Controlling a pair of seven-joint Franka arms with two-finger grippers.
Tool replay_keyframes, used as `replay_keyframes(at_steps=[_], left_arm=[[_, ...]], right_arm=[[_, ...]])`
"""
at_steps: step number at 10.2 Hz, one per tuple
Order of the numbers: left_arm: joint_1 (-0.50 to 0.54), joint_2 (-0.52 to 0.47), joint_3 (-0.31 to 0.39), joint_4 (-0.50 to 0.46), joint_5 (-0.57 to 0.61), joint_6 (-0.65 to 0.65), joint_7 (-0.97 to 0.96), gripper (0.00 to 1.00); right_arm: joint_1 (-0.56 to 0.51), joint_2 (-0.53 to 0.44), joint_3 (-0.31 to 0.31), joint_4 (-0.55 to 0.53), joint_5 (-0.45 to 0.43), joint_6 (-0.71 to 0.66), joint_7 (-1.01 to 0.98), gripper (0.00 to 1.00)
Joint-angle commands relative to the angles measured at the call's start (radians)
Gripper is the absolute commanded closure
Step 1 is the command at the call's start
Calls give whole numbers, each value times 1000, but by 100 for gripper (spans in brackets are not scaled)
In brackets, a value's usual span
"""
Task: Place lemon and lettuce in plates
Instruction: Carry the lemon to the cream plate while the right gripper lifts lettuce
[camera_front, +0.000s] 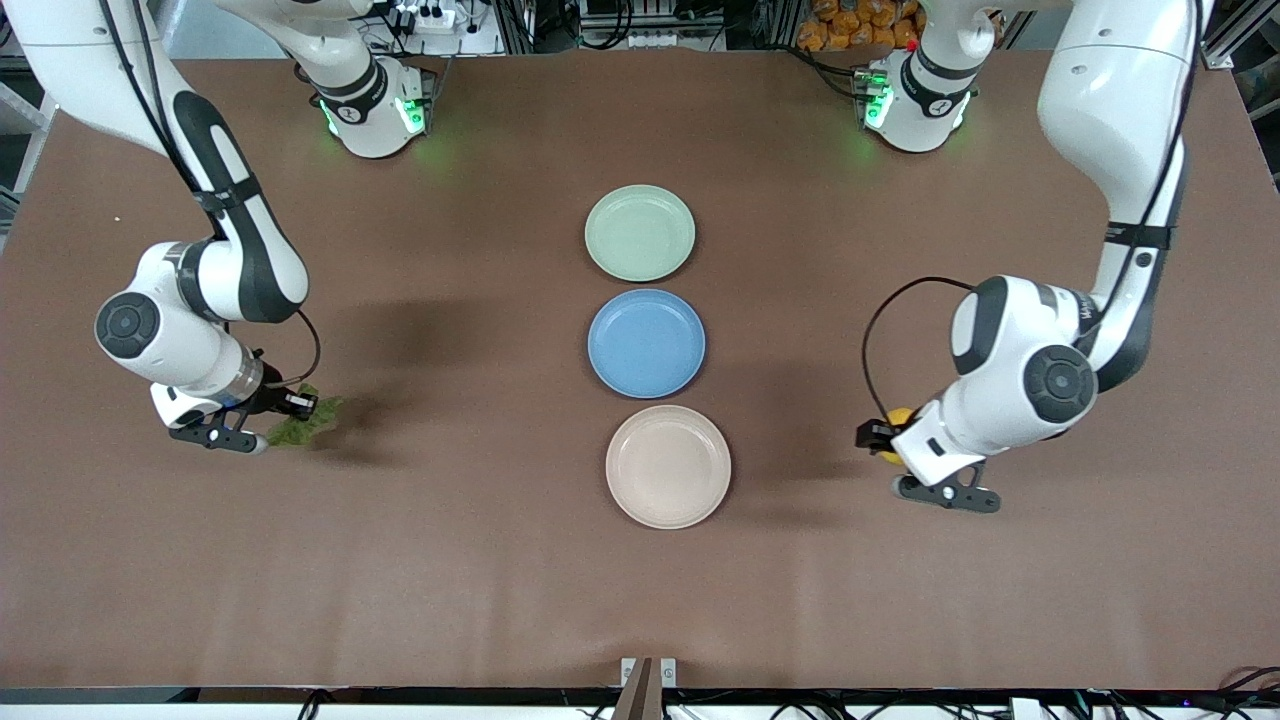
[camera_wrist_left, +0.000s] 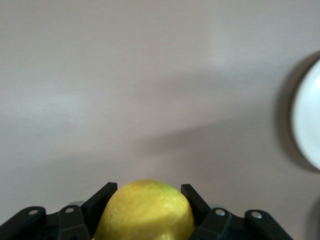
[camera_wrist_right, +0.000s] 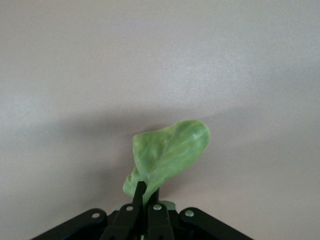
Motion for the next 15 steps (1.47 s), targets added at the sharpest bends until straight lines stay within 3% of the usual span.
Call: replay_keyframes(at_steps=[1,4,8,15], left_arm=[[-82,58,7,109,-30,-22,-102,65],[-161,113,9,168,-30,-1,-205,65],[-232,182,9,252,-30,79,-369,65],[-300,270,6,277,-32,344,-555,65]], right_arm=[[32,-100,4,-104,9,5,16,100],[106,-149,8,-138,9,-25,144,100],[282,-217,9,-133,9,-142,420,100],[610,-215,17,-97,33,-140,897,100]])
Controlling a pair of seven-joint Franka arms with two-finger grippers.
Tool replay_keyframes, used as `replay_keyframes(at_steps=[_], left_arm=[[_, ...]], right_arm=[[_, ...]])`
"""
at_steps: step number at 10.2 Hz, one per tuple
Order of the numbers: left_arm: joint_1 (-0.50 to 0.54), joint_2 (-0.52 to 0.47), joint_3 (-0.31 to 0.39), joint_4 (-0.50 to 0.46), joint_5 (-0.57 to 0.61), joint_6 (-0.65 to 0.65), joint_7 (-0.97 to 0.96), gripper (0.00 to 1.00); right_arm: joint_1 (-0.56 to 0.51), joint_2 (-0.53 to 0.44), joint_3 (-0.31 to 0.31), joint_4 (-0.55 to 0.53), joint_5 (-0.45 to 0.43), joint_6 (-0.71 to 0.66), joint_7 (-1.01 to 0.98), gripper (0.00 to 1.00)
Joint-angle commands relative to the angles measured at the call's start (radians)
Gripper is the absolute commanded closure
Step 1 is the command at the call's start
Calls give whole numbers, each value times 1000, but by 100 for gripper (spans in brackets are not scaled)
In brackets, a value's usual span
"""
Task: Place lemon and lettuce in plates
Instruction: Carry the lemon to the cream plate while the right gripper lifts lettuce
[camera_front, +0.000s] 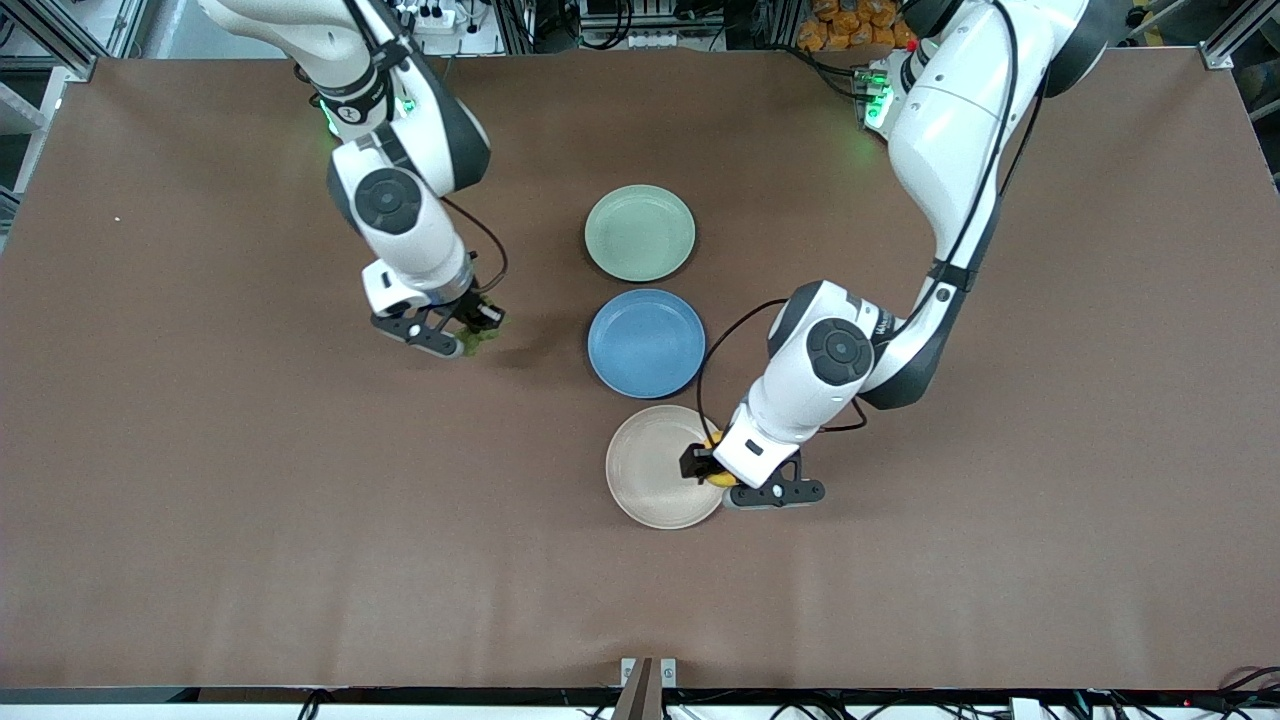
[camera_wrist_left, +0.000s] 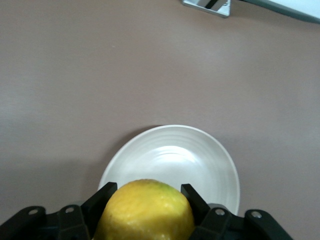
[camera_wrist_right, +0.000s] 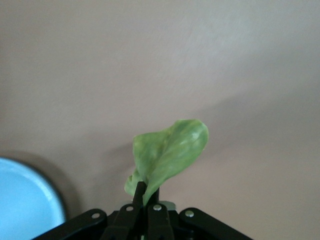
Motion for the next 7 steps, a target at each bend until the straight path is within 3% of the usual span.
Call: replay_keyframes(at_steps=[1,7], left_arm=[[-35,31,9,39,-22,32,-34,65],[-89,101,16,37,-21,104,-20,65]], right_arm=[[99,-22,-2,10,41,-5,160,100],[340,-10,5,21,53,-40,620,100]])
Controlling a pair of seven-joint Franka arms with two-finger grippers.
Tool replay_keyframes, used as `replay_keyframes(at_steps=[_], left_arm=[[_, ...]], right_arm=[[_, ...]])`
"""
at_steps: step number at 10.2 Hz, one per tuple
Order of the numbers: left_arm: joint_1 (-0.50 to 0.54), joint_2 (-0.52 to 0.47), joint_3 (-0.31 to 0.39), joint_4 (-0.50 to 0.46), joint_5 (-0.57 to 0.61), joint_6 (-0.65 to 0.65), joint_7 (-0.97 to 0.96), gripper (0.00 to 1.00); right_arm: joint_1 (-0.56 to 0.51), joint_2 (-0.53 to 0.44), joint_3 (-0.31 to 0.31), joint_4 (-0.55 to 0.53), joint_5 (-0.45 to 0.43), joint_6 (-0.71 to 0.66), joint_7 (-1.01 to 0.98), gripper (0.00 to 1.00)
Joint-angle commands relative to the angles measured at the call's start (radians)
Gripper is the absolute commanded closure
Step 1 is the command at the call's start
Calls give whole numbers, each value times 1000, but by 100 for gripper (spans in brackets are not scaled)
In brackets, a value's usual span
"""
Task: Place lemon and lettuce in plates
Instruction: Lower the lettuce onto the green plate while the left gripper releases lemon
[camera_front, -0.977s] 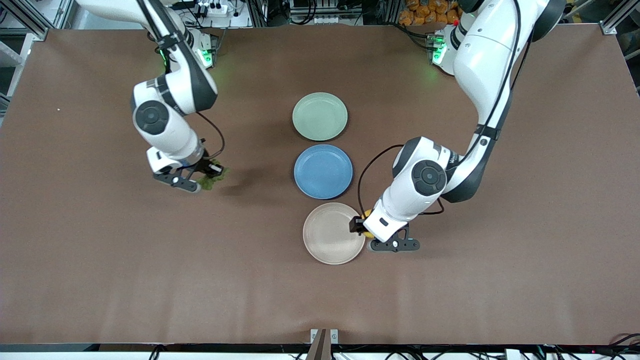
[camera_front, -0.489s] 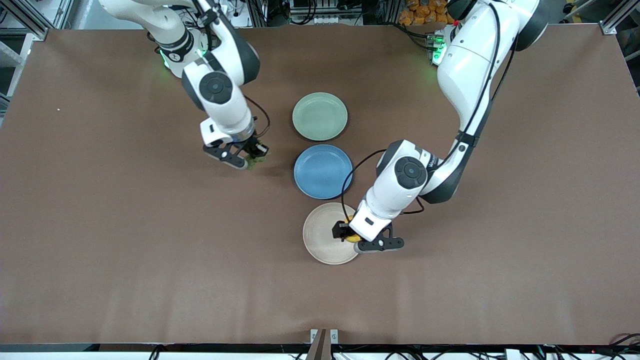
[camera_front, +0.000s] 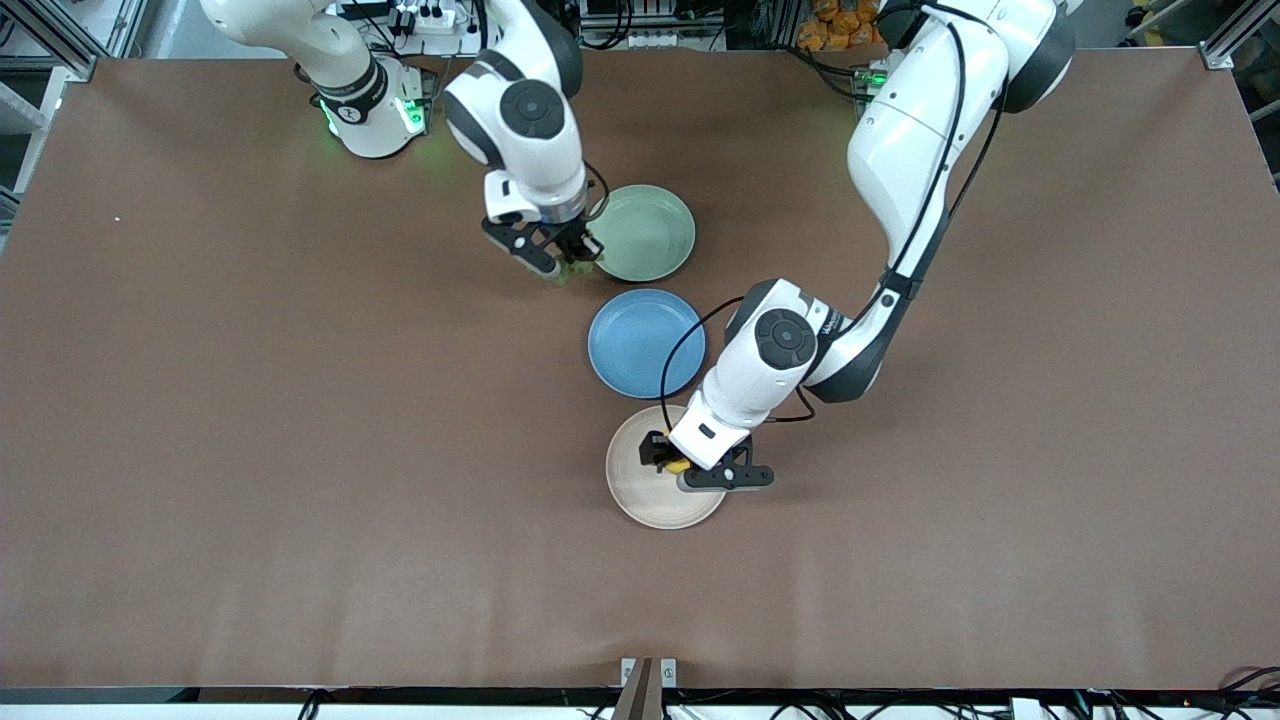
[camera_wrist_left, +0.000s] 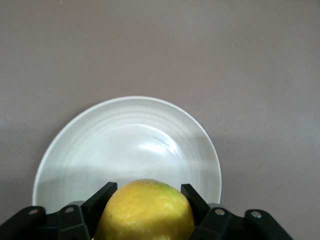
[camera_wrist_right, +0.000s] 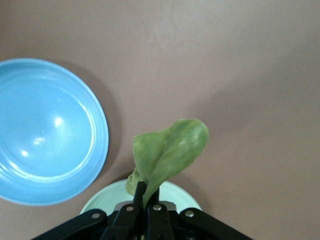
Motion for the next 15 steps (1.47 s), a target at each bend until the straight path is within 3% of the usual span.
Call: replay_keyframes(at_steps=[1,5,6,7,8,10,11,12,13,15], left_arm=[[-21,37,17,31,-19,33,0,65],[-27,89,21,31,-18,98,34,65],[-27,92,23,31,-18,101,34,65],[-25,94,23,30,-18,101,36,65],[-25,97,24,28,-16,101,36,64],[-19,97,26,27,-15,101,34,47],[-18,94,34,22,-13,101,31,43],[-18,94,34,22,-13,101,28,11],[-16,92,34,22,-12,99,28,0],[-16,85,34,22,-15,96,22,0]], right_arm=[[69,-5,-6,5,18,3,128,99],[161,-3,-6,20,18,25,289,94],[166,1,-6,21,17,19,294,56],[167,12,-7,23,8,14,286,1],[184,32,-7,29,0,14,285,0],[183,73,-9,63,-17,13,285,0],[173,81,-13,63,-32,14,271,0],[138,90,-15,63,-70,16,227,0],[106,90,-15,64,-93,20,157,0],[33,84,-15,66,-95,22,23,0]])
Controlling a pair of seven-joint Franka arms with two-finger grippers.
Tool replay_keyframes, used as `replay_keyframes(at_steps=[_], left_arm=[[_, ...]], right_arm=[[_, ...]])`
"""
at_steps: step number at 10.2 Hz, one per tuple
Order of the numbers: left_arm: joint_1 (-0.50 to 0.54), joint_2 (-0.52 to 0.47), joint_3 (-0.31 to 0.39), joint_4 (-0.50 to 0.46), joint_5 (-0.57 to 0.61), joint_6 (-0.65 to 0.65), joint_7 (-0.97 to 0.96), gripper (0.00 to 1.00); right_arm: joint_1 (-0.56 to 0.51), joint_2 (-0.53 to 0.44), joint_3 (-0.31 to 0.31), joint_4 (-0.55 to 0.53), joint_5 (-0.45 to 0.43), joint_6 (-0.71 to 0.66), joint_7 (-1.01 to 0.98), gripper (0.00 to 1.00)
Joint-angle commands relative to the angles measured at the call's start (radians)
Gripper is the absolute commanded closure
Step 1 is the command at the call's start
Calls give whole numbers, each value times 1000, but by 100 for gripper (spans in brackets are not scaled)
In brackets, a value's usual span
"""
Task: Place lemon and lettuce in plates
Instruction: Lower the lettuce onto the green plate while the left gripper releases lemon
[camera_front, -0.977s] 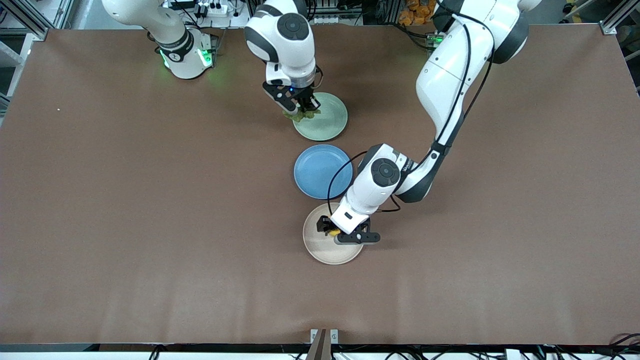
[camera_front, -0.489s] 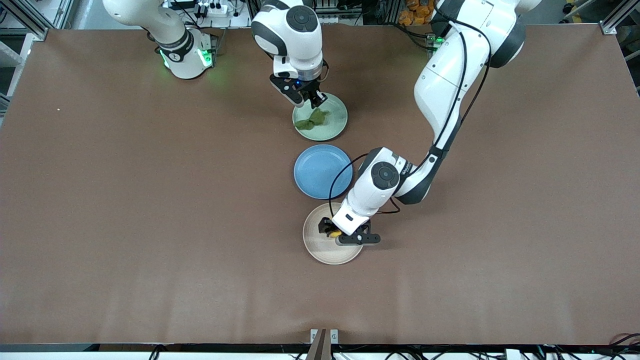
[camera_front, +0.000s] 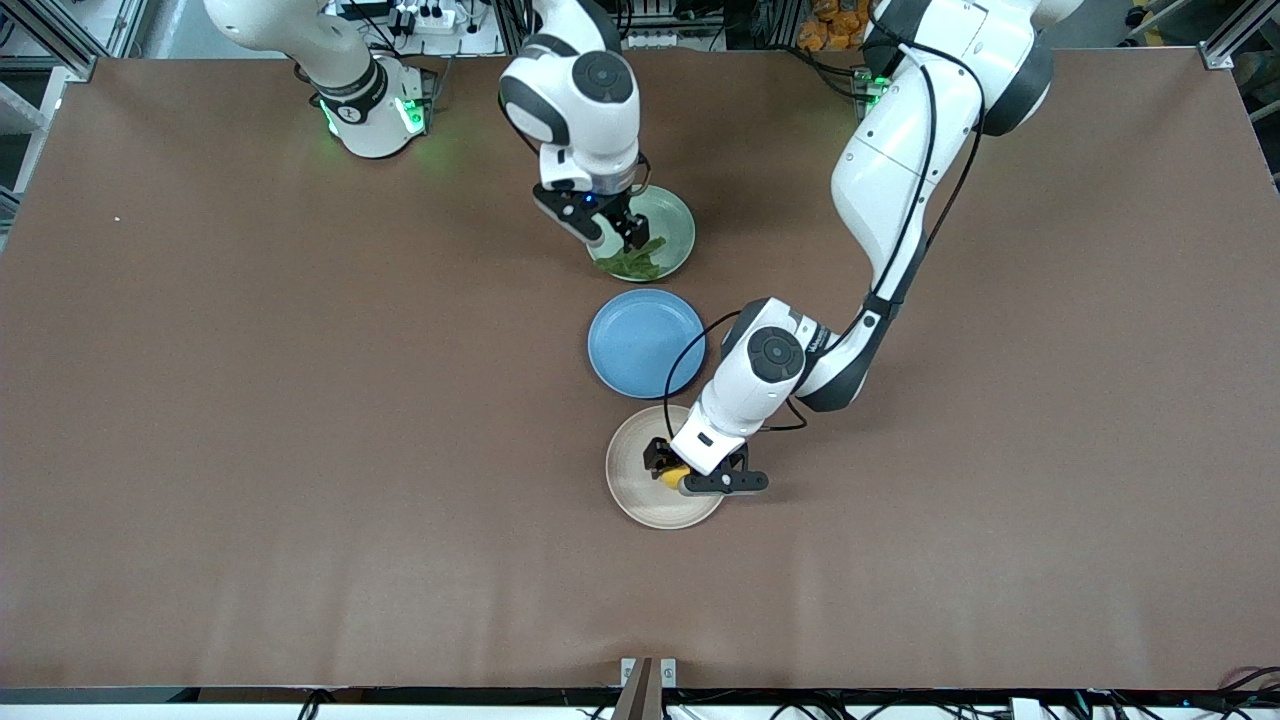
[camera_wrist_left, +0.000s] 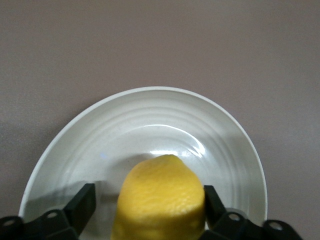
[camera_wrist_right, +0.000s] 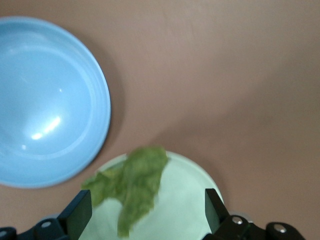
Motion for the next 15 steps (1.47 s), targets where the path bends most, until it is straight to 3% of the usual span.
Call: replay_keyframes(at_steps=[1,7,12,15], left_arm=[[-4,-10,8,16,-21,-7,8,0],[90,-145,-20,22,-24,-362,18,0],[229,-240,0,16,-6,-597,169,0],[329,-260,1,15,111,-720,222,0]], right_arm=[[-91,0,7,18,-21,-1,-139,0],[-362,-10,7,17,-76,18,-493,0],[-664,-1,8,30,-73,28,-956,0],[-816,7,8,30,-73,37,-1191,0]])
